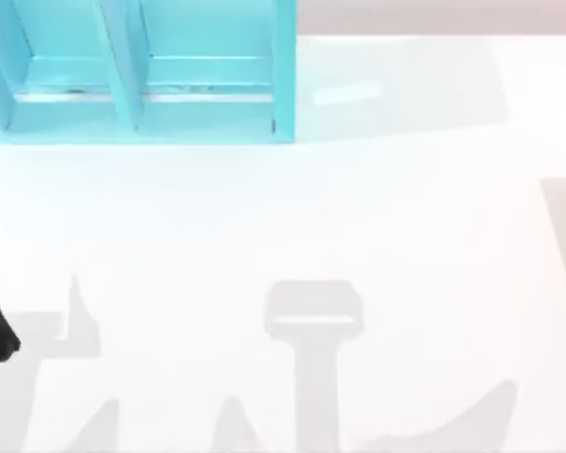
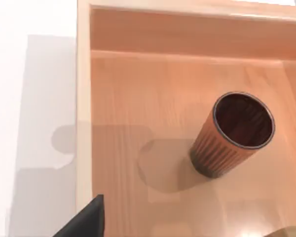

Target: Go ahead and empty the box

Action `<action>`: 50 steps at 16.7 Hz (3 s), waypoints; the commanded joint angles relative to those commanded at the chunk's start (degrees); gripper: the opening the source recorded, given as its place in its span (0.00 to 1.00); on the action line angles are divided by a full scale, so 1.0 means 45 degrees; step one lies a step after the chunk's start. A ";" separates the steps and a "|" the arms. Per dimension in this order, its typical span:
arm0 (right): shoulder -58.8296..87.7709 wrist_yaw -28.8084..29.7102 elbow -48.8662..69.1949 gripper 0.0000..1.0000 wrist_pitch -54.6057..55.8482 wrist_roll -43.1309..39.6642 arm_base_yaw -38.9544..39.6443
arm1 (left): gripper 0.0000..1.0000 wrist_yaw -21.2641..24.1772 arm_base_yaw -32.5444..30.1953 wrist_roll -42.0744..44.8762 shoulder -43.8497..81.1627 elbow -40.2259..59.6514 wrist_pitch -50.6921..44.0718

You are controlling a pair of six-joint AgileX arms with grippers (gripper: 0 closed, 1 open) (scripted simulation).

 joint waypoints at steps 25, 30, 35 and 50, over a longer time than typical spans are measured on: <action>1.3255 0.0068 0.8355 1.00 -0.6965 -0.3885 -0.4027 | 1.00 0.0000 0.0000 0.0000 0.0000 0.0000 0.0000; 1.4028 0.0070 0.6457 1.00 -0.4287 -0.3890 -0.4041 | 1.00 0.0000 0.0000 0.0000 0.0000 0.0000 0.0000; 1.4093 0.0070 0.6296 1.00 -0.4099 -0.3891 -0.4043 | 1.00 0.0000 0.0000 0.0000 0.0000 0.0000 0.0000; 1.4093 0.0070 0.6296 0.00 -0.4099 -0.3891 -0.4043 | 1.00 0.0000 0.0000 0.0000 0.0000 0.0000 0.0000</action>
